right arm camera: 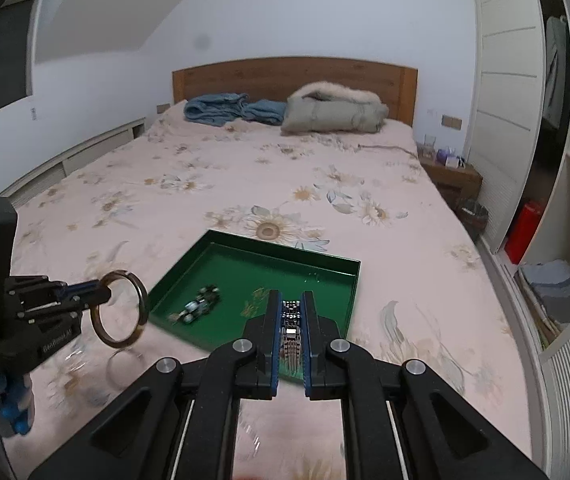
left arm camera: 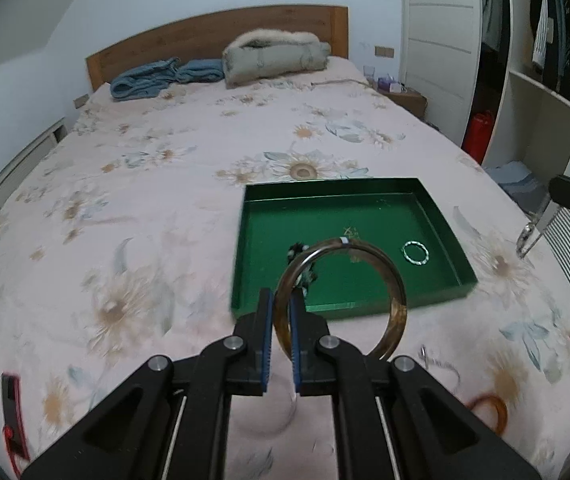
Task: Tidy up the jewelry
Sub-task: 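Carry the brown bangle and watch into the green tray and release both, then move both open tools back from the tray toward the remaining jewelry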
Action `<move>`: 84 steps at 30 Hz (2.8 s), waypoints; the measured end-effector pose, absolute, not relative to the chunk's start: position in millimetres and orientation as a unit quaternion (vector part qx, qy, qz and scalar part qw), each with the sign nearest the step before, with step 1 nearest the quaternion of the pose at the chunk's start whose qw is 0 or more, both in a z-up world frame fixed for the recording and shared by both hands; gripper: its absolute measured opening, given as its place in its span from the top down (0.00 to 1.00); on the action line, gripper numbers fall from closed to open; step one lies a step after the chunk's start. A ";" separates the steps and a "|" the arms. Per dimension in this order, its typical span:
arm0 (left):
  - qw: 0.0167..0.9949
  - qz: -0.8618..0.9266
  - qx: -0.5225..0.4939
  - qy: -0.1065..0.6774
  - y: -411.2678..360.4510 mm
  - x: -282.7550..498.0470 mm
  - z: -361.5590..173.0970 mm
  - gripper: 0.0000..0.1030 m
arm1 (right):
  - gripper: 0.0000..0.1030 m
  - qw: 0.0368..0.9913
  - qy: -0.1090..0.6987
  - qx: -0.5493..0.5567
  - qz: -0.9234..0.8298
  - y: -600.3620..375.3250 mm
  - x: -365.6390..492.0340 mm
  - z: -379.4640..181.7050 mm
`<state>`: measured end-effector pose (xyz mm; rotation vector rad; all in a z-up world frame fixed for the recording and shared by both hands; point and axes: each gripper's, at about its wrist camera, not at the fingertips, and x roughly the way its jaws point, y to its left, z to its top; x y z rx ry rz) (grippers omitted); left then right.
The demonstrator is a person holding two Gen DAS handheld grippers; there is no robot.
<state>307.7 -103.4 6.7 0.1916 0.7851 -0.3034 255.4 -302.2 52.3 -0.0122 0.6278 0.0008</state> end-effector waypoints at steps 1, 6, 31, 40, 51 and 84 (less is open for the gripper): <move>0.905 -0.150 0.096 0.386 -113.7 319.8 -1.0 0.93 | 0.92 0.950 0.313 -0.003 -0.001 -306.2 271.5 44.1; 0.891 -0.160 0.120 0.408 -151.3 357.2 -36.1 0.93 | 0.92 0.942 0.336 0.007 0.000 -318.4 323.8 7.7; 0.860 -0.169 0.137 0.462 -191.5 412.7 -111.9 0.92 | 0.92 0.892 0.450 0.037 -0.038 -353.4 416.4 -108.5; 0.862 -0.172 0.129 0.459 -187.9 408.1 -108.1 0.90 | 0.60 0.903 0.426 0.044 -0.030 -351.5 392.7 -87.8; 0.903 -0.159 0.103 0.386 -136.8 310.1 -31.2 0.75 | 0.59 0.931 0.365 0.025 -0.013 -332.3 278.5 -13.2; 0.954 -0.108 0.072 0.270 -24.8 21.9 39.8 0.57 | 0.50 0.954 0.298 -0.039 0.004 -236.6 -13.0 32.2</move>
